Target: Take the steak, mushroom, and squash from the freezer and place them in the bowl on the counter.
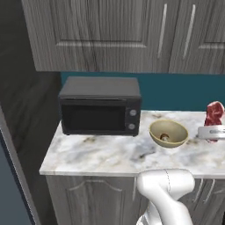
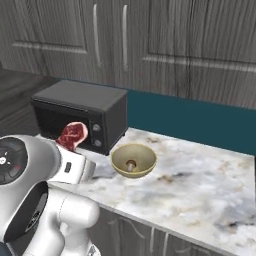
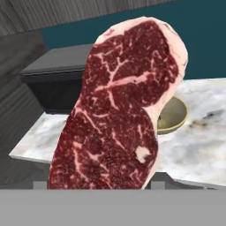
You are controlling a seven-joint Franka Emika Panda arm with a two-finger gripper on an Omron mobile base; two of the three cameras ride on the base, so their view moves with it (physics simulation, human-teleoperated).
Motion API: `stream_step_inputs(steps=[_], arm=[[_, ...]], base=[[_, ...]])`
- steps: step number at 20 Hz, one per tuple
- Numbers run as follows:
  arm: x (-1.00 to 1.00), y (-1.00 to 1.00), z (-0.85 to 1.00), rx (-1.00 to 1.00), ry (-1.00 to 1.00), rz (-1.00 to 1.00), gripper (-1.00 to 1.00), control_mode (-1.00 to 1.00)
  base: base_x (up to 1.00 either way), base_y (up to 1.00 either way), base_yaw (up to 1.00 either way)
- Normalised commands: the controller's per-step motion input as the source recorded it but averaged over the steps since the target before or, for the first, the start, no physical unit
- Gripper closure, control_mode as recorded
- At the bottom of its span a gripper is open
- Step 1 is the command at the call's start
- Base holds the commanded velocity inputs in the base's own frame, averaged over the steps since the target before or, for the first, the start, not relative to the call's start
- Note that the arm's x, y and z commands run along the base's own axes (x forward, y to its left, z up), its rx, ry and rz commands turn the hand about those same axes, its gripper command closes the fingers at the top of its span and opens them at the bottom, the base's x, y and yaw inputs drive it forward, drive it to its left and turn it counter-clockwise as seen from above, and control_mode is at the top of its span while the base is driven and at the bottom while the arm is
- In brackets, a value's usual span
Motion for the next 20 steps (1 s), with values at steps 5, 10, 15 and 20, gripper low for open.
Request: stream_step_inputs(steps=[5,10,15,20], arm=[[0.0,0.0,0.0,0.0,0.0,0.0,1.0,1.0],[0.0,0.0,0.0,0.0,0.0,0.0,1.0,1.0],[0.0,0.0,0.0,0.0,0.0,0.0,1.0,1.0],[0.12,0.03,-0.09,0.0,0.0,0.0,1.0,-1.0]], base=[[0.21,-0.29,-0.18],[0.49,0.0,-0.18],[0.67,0.07,-0.11],[0.32,0.12,-0.03]])
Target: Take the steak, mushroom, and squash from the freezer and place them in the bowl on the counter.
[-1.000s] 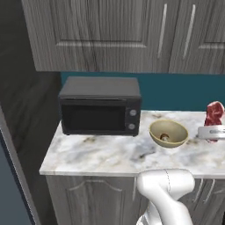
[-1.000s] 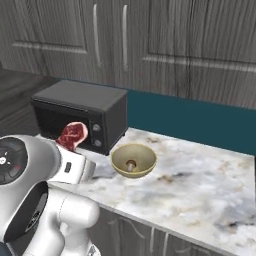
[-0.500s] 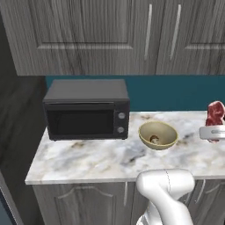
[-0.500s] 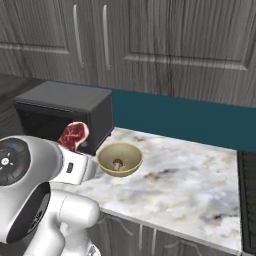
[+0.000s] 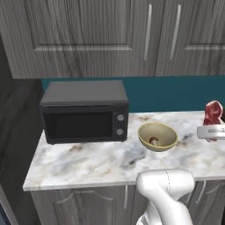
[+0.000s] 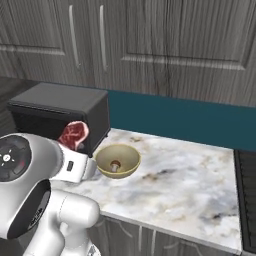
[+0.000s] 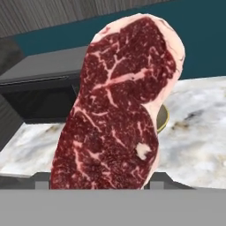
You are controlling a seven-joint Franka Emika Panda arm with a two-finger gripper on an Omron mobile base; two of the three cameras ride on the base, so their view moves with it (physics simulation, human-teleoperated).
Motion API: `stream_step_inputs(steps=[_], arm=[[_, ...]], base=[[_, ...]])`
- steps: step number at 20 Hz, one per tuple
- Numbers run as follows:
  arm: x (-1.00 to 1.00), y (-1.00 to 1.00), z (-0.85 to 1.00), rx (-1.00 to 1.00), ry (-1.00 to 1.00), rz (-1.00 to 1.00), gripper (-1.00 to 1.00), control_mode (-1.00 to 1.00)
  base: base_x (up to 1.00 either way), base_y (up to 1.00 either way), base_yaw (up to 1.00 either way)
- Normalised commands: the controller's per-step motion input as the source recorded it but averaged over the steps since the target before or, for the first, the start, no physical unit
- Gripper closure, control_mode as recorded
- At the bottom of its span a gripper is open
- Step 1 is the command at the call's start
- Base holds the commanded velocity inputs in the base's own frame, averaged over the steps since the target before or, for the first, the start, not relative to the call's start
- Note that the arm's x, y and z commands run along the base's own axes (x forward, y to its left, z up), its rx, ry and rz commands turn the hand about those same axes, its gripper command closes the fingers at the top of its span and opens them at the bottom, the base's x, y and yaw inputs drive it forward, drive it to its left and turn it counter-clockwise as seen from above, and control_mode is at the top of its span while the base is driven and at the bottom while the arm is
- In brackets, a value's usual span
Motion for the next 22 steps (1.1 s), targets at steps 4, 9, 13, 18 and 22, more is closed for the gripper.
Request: stream_step_inputs(steps=[4,9,13,18,22], arm=[[0.39,0.0,-0.41,0.0,-0.01,0.0,1.0,-1.0],[0.54,0.03,-0.55,0.0,0.0,0.0,1.0,-1.0],[0.26,0.0,-0.7,0.0,-0.01,0.0,1.0,-1.0],[0.36,0.0,-0.72,0.0,-0.02,0.0,1.0,-1.0],[0.63,0.03,-0.6,0.0,0.0,0.0,1.0,-1.0]], base=[[0.0,0.0,0.0],[0.0,0.0,0.0],[0.0,0.0,0.0],[0.0,0.0,0.0],[0.0,0.0,0.0]])
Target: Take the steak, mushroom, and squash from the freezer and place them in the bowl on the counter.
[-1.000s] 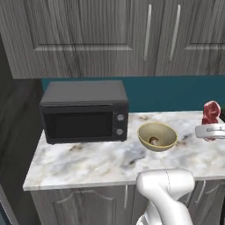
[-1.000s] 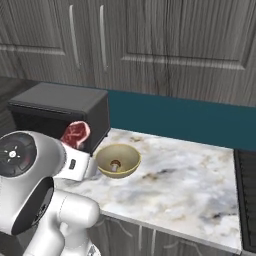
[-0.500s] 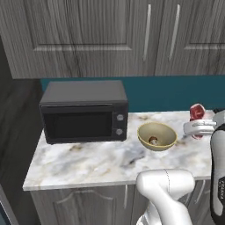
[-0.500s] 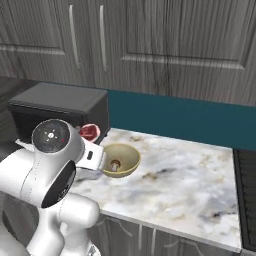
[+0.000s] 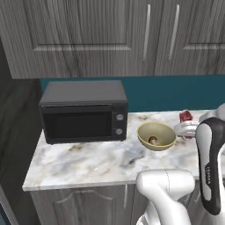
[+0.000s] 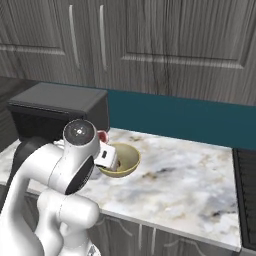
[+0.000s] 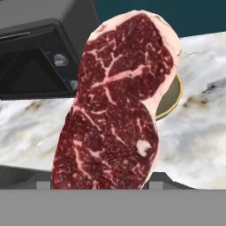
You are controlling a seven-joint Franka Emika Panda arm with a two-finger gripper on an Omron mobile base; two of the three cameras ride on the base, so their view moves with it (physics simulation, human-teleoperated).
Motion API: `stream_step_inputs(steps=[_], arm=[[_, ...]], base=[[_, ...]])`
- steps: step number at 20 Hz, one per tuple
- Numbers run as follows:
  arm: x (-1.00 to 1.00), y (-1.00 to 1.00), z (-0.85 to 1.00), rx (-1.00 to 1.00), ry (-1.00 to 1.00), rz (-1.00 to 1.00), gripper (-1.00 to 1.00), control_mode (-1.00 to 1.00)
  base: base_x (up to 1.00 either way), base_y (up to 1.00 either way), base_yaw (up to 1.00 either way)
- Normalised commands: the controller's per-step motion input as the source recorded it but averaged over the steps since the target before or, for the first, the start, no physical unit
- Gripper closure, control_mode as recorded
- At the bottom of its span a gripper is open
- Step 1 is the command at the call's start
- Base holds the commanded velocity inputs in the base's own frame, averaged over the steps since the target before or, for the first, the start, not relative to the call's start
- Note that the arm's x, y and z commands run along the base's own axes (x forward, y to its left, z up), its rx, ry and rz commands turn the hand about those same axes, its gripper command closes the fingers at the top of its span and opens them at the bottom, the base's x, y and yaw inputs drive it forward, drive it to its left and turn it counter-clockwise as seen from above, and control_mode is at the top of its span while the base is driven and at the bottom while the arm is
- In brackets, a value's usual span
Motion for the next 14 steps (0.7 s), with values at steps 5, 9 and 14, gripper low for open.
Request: stream_step_inputs(steps=[5,9,14], arm=[[0.57,0.01,-0.54,0.0,0.0,0.0,1.0,-1.0],[0.47,0.0,-0.54,0.0,0.0,0.0,1.0,-1.0],[0.5,0.0,-0.45,0.0,0.0,0.0,1.0,-1.0]], base=[[0.0,0.0,0.0],[0.0,0.0,0.0],[0.0,0.0,0.0]])
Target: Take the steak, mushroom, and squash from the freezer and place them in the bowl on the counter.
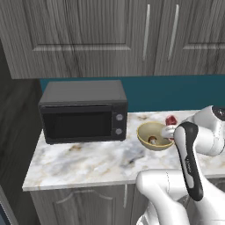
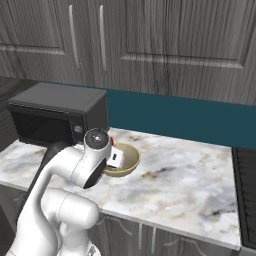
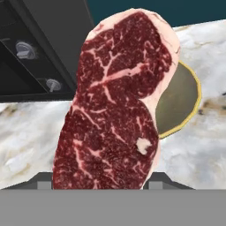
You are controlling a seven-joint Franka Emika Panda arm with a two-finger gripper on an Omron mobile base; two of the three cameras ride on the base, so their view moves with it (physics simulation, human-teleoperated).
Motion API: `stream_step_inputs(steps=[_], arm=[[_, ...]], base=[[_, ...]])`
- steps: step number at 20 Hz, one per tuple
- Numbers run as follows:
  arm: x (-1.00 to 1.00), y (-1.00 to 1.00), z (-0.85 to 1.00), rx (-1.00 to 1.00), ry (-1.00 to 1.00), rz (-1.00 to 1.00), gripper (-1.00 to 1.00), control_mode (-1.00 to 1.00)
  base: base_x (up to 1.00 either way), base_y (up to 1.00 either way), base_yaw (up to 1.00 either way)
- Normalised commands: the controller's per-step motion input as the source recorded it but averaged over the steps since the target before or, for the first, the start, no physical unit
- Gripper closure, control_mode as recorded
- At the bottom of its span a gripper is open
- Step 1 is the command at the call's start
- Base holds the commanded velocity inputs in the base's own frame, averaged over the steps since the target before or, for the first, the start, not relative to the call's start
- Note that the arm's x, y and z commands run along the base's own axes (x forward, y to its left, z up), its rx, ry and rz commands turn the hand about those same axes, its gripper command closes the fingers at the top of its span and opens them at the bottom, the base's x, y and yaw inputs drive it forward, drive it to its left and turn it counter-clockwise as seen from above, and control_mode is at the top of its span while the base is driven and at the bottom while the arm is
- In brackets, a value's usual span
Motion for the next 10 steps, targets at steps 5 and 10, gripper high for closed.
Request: stream_step_inputs(steps=[5,10], arm=[[0.46,0.0,-0.28,0.0,0.02,0.0,1.0,-1.0],[0.51,0.0,-0.32,0.0,0.07,0.0,1.0,-1.0]], base=[[0.0,0.0,0.0],[0.0,0.0,0.0]])
